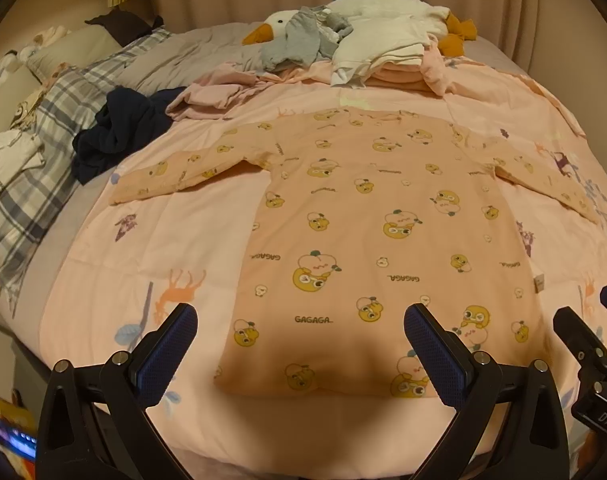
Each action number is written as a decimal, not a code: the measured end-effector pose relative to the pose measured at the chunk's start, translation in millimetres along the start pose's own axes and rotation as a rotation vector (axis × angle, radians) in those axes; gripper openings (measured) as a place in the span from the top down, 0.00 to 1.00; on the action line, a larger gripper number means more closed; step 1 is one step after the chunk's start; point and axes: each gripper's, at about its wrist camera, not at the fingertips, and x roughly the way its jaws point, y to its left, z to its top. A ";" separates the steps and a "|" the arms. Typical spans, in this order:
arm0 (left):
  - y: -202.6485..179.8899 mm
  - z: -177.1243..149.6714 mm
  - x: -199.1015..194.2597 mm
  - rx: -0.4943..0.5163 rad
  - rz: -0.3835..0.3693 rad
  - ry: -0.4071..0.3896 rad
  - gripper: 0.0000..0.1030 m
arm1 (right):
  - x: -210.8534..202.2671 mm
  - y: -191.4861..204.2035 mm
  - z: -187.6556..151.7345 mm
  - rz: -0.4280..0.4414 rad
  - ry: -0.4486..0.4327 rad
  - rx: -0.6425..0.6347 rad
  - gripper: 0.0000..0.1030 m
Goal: Fold small clothes
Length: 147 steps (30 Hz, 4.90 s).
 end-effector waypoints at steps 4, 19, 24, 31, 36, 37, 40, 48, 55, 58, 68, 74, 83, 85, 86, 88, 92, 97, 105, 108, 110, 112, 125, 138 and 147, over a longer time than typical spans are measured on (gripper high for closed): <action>-0.4 0.4 0.2 0.003 0.000 0.000 0.01 | 3.2 -1.7 -2.1 0.006 0.002 0.000 0.00; -2.8 -0.5 1.3 0.015 -0.011 0.003 0.01 | 5.5 1.7 -4.4 0.006 0.005 0.001 0.00; -2.0 -1.4 3.6 0.013 -0.011 0.010 0.01 | 6.4 2.4 -6.2 0.004 0.008 0.006 0.00; -2.0 -1.8 5.0 0.014 -0.010 0.012 0.01 | 7.5 0.8 -6.3 0.006 0.010 0.009 0.00; -2.5 -2.6 6.0 0.018 -0.011 0.014 0.01 | 7.4 0.8 -6.3 0.006 0.011 0.009 0.00; -2.6 -2.8 6.2 0.018 -0.011 0.014 0.01 | 7.5 0.8 -6.4 0.006 0.011 0.010 0.00; -2.8 -2.8 6.3 0.015 -0.012 0.014 0.01 | 7.7 0.6 -6.3 0.006 0.011 0.010 0.00; -3.0 -2.5 6.0 0.016 -0.010 0.015 0.01 | 7.9 -0.3 -6.3 0.009 0.012 0.010 0.00; -5.3 -6.7 10.0 0.019 -0.009 0.019 0.01 | 8.2 -0.1 -7.2 0.009 0.013 0.012 0.00; -5.7 -7.6 10.1 0.022 -0.010 0.023 0.01 | 8.6 -0.2 -7.3 0.008 0.013 0.012 0.00; -5.2 -6.2 9.5 0.026 -0.013 0.029 0.01 | 8.9 0.9 -9.5 0.012 0.017 0.012 0.00; -5.5 -6.5 9.4 0.028 -0.013 0.030 0.01 | 8.9 0.5 -8.8 0.012 0.019 0.011 0.00; -8.7 -7.9 10.4 0.032 -0.009 0.033 0.01 | 9.0 1.1 -9.5 0.013 0.020 0.012 0.00; -8.5 -7.3 10.4 0.032 -0.011 0.033 0.01 | 9.1 0.9 -9.2 0.012 0.020 0.012 0.00; -8.6 -7.4 10.4 0.033 -0.011 0.032 0.01 | 9.0 0.9 -9.3 0.012 0.020 0.013 0.00; -8.8 -7.7 10.8 0.034 -0.009 0.033 0.01 | 9.0 0.5 -9.0 0.013 0.020 0.013 0.00; -9.3 -8.1 11.4 0.035 -0.010 0.035 0.01 | 10.2 0.9 -9.9 0.014 0.021 0.016 0.00; -9.5 -2.9 16.4 0.030 -0.038 0.027 0.01 | 13.1 -7.4 -7.1 0.039 0.004 0.051 0.00; -1.7 16.8 43.9 -0.099 -0.246 0.021 0.01 | 49.5 -86.2 3.7 0.245 -0.007 0.333 0.00; -0.7 20.6 52.4 -0.155 -0.315 0.017 0.01 | 70.8 -130.5 4.1 0.254 0.023 0.483 0.00; -0.2 23.4 60.2 -0.187 -0.362 0.027 0.01 | 80.8 -162.7 2.2 0.202 0.025 0.565 0.01; 0.4 27.4 67.8 -0.217 -0.386 0.031 0.01 | 84.7 -188.6 2.5 0.137 0.009 0.607 0.01; -9.9 49.5 101.9 -0.227 -0.333 0.066 0.01 | 124.1 -310.0 31.9 0.147 -0.156 0.896 0.08; -29.0 61.7 118.0 -0.155 -0.316 0.097 0.01 | 157.4 -369.9 54.4 0.082 -0.219 1.086 0.78; -14.6 60.6 123.7 -0.170 -0.289 0.107 0.01 | 137.6 -362.6 71.6 0.032 -0.225 0.971 0.91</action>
